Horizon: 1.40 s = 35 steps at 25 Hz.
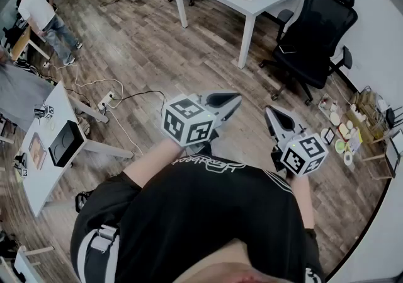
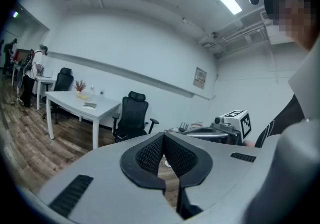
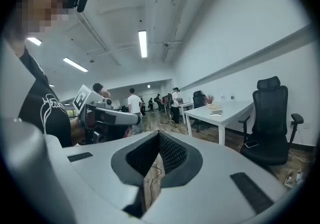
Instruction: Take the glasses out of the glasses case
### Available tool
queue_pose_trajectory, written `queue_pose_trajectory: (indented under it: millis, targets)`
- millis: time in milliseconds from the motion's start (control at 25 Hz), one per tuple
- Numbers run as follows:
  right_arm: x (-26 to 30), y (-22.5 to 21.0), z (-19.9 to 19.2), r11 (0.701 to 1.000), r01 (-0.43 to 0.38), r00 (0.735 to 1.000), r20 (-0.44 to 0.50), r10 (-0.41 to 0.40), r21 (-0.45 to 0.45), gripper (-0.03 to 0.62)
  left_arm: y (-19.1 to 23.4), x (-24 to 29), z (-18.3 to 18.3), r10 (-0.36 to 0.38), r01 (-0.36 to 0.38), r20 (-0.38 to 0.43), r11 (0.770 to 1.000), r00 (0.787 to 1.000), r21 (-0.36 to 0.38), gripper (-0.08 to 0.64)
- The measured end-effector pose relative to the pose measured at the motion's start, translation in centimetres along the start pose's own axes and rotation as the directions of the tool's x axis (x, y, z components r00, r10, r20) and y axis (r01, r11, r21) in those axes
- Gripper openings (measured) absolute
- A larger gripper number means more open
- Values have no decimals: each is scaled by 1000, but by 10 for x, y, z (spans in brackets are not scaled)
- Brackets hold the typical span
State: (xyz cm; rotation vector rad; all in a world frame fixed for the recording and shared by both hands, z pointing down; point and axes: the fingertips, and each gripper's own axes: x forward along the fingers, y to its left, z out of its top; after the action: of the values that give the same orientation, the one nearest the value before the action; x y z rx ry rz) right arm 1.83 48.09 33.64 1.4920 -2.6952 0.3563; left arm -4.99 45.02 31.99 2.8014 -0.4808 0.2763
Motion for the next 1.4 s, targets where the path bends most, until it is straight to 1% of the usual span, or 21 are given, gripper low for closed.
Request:
queue_pose_trajectory:
  millis: [200, 520, 640, 840, 1040, 1120, 1200, 1320, 1400]
  targets:
    - [1, 6, -4, 1000, 1, 1000, -9, -1, -10, 9, 0, -7, -1, -12, 13, 16, 1000, 1000, -27, 8]
    - [0, 12, -8, 1000, -2, 1000, -19, 1, -13, 9, -4, -11, -10, -12, 12, 3, 999, 1000, -48, 8]
    - [-4, 14, -5, 1000, -18, 1000, 13, 17, 9, 9, -7, -9, -10, -19, 19, 1, 999, 1000, -50, 8]
    - [-13, 16, 7, 999, -26, 997, 73, 28, -21, 9, -17, -4, -2, -44, 44, 15, 999, 999, -27, 8]
    - [-12, 14, 18, 997, -74, 990, 126, 70, 23, 11, -20, -4, 9, -68, 68, 42, 998, 997, 2, 8]
    - [-7, 9, 19, 997, -72, 990, 126, 68, 25, 11, -15, -4, 11, -73, 72, 54, 997, 996, 6, 8]
    - [-1, 4, 17, 998, -61, 990, 127, 58, 25, 11, -3, -2, 10, -71, 73, 66, 997, 995, -21, 8]
    - [8, -5, 10, 998, -52, 991, 122, 47, 38, 11, 16, 3, 7, -63, 71, 82, 993, 995, -98, 8]
    - [16, -10, 6, 998, -47, 993, 112, 42, 44, 11, 25, 7, 5, -67, 76, 83, 990, 994, -121, 8]
